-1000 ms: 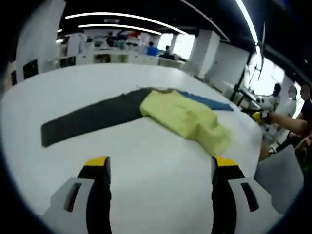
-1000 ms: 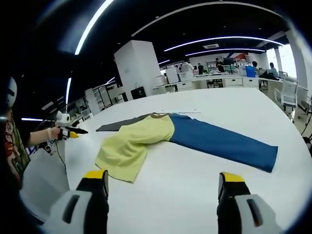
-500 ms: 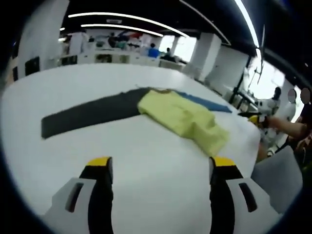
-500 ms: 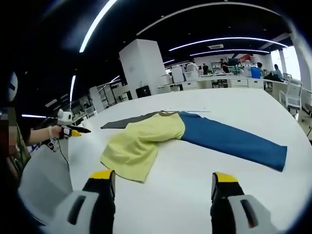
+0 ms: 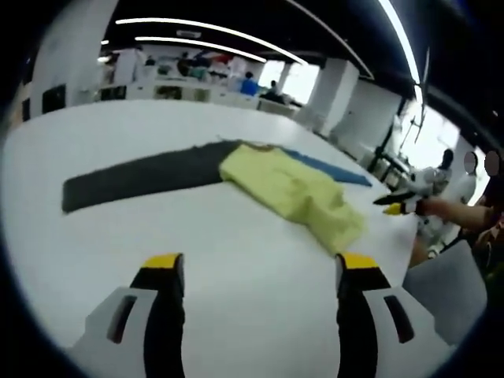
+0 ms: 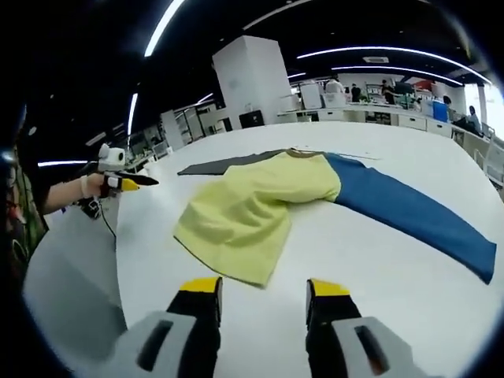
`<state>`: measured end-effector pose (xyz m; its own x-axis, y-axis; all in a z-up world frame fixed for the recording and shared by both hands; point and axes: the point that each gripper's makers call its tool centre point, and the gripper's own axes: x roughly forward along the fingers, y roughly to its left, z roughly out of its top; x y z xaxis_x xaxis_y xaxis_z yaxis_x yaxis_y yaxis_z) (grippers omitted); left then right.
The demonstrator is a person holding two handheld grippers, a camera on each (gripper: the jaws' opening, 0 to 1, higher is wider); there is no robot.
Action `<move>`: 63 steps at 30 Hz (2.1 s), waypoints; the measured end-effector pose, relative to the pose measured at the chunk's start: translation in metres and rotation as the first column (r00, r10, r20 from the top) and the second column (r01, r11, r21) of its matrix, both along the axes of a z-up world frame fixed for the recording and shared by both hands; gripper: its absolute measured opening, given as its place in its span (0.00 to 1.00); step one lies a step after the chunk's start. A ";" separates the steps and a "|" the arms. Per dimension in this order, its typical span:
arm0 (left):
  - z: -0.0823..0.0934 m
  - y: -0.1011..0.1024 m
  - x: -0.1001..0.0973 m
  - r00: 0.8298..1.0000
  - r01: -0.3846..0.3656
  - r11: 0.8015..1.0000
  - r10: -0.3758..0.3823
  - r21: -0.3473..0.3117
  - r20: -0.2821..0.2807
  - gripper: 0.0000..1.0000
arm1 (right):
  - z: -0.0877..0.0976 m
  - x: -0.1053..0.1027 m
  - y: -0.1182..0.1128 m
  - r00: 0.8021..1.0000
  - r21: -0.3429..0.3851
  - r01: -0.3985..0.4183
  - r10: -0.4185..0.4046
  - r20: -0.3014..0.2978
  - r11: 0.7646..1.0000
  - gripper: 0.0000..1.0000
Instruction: Fold the garment on the visible template until the final outline fits inside the template.
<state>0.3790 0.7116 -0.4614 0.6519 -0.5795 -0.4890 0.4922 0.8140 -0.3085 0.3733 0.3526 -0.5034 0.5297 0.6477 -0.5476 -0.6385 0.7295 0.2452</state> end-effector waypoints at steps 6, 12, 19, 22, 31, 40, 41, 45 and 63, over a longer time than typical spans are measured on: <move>0.003 -0.001 0.005 1.000 -0.009 1.000 0.009 -0.020 0.009 0.74 | -0.008 0.009 0.006 1.000 -0.021 0.008 -0.009 -0.011 1.000 0.28; 0.005 -0.006 0.005 1.000 0.003 1.000 -0.003 -0.028 0.009 0.74 | -0.011 0.011 0.012 1.000 -0.038 -0.007 0.006 -0.015 0.999 0.25; 0.006 -0.003 0.007 1.000 -0.001 1.000 0.001 -0.028 0.013 0.74 | -0.019 0.010 0.014 1.000 -0.090 -0.021 0.020 -0.009 0.996 0.18; 0.008 -0.005 0.007 1.000 0.000 1.000 0.001 -0.031 0.014 0.74 | -0.021 0.012 0.017 1.000 -0.091 -0.016 0.015 -0.012 0.996 0.13; 0.008 -0.014 0.004 1.000 0.009 0.999 -0.009 -0.044 0.011 0.73 | -0.027 0.019 0.014 1.000 -0.093 -0.015 0.013 -0.019 0.996 0.00; 0.001 -0.041 0.003 0.999 0.034 0.996 -0.036 -0.084 -0.016 0.66 | -0.010 0.011 0.013 1.000 -0.039 0.020 -0.021 -0.010 0.999 0.00; 0.000 -0.046 0.003 0.999 0.041 0.995 -0.043 -0.091 -0.020 0.65 | -0.009 0.009 0.013 1.000 -0.038 0.024 -0.024 -0.010 0.999 0.00; -0.005 -0.067 0.007 0.996 0.063 0.990 -0.070 -0.124 -0.048 0.58 | -0.005 0.001 0.010 0.999 -0.029 0.035 -0.036 -0.011 0.999 0.00; -0.044 -0.117 0.065 0.970 -0.081 0.977 0.032 -0.198 -0.239 0.25 | 0.010 -0.006 -0.016 0.988 0.036 0.154 -0.154 -0.004 0.987 0.00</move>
